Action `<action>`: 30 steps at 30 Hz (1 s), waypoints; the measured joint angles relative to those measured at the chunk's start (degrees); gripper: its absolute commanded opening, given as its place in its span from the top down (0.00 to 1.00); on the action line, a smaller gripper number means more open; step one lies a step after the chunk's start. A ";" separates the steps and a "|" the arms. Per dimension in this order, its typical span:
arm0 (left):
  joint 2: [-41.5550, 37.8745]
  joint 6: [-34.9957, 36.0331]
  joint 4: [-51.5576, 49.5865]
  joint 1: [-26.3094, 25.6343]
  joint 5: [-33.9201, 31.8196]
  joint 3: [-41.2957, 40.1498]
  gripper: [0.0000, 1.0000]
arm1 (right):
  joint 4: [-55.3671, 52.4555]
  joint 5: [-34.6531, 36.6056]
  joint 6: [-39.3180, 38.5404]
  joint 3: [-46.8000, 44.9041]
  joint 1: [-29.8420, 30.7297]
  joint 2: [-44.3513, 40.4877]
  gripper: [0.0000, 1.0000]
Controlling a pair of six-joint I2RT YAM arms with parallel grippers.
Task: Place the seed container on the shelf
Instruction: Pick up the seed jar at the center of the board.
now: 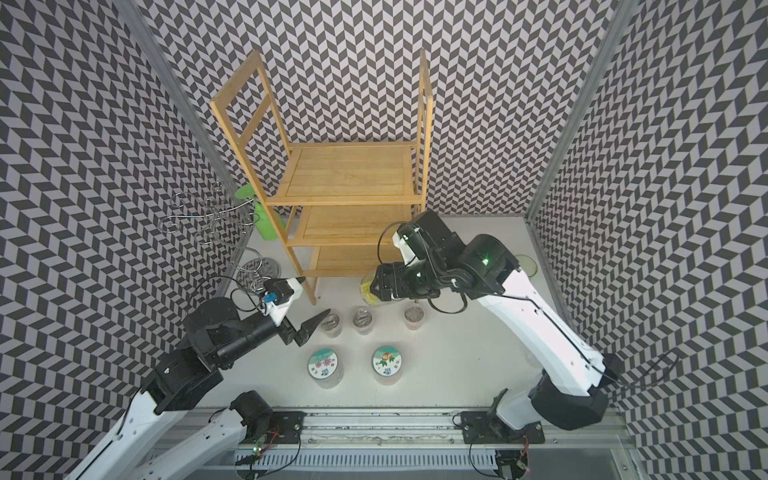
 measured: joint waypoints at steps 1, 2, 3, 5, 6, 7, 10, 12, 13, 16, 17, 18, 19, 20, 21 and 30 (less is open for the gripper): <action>0.74 0.92 0.96 -1.53 0.04 -0.11 0.02 | 0.09 -0.90 -0.20 -0.61 -0.61 0.00 0.32; 1.27 1.60 1.49 -2.69 0.04 -0.15 0.02 | 0.02 -1.53 -0.44 -1.05 -1.07 0.00 0.32; 2.05 2.45 2.25 -4.37 0.02 -0.15 0.02 | 0.04 -2.27 -0.68 -1.57 -1.53 0.00 0.32; 3.34 3.54 3.41 -6.86 0.02 -0.15 0.01 | 0.02 -3.45 -1.29 -2.32 -2.23 0.00 0.32; 4.02 3.89 3.96 -8.13 0.02 -0.15 0.01 | 0.00 -4.00 -1.60 -2.60 -2.56 0.00 0.31; 4.50 4.04 4.37 -9.05 0.02 -0.15 0.01 | 0.00 -4.39 -1.79 -2.71 -2.78 0.02 0.31; 6.69 4.33 5.73 -11.82 0.00 -0.15 0.00 | 0.04 -5.60 -2.78 -2.75 -3.30 0.02 0.31; 7.78 4.31 6.51 -12.94 0.02 -0.15 0.00 | 0.04 -6.12 -3.30 -2.75 -3.32 0.07 0.32; 8.20 4.28 6.93 -13.31 -0.02 -0.15 0.00 | 0.04 -6.38 -3.61 -2.75 -3.37 0.13 0.31; 9.31 4.17 8.70 -14.34 -0.59 -0.15 0.00 | 0.04 -7.15 -4.26 -2.75 -3.52 0.28 0.31; 9.57 4.11 9.22 -14.53 -0.81 -0.15 0.00 | 0.02 -7.30 -4.46 -2.75 -3.52 0.39 0.31; 9.84 4.09 9.81 -14.60 -1.03 -0.13 0.00 | 0.04 -7.48 -4.63 -2.75 -3.54 0.50 0.31; 10.08 4.07 10.29 -14.69 -1.16 -0.13 0.00 | 0.04 -7.61 -4.76 -2.78 -3.54 0.63 0.31; 10.29 4.07 10.78 -14.88 -1.38 -0.13 0.00 | 0.04 -7.80 -4.94 -2.78 -3.54 0.76 0.32; 10.56 4.04 11.17 -15.02 -1.55 -0.11 0.01 | 0.04 -8.00 -5.09 -2.78 -3.54 0.94 0.32; 12.98 4.35 13.75 -16.59 -3.37 -0.11 0.00 | 0.07 -9.62 -5.70 -3.13 -3.52 1.95 0.32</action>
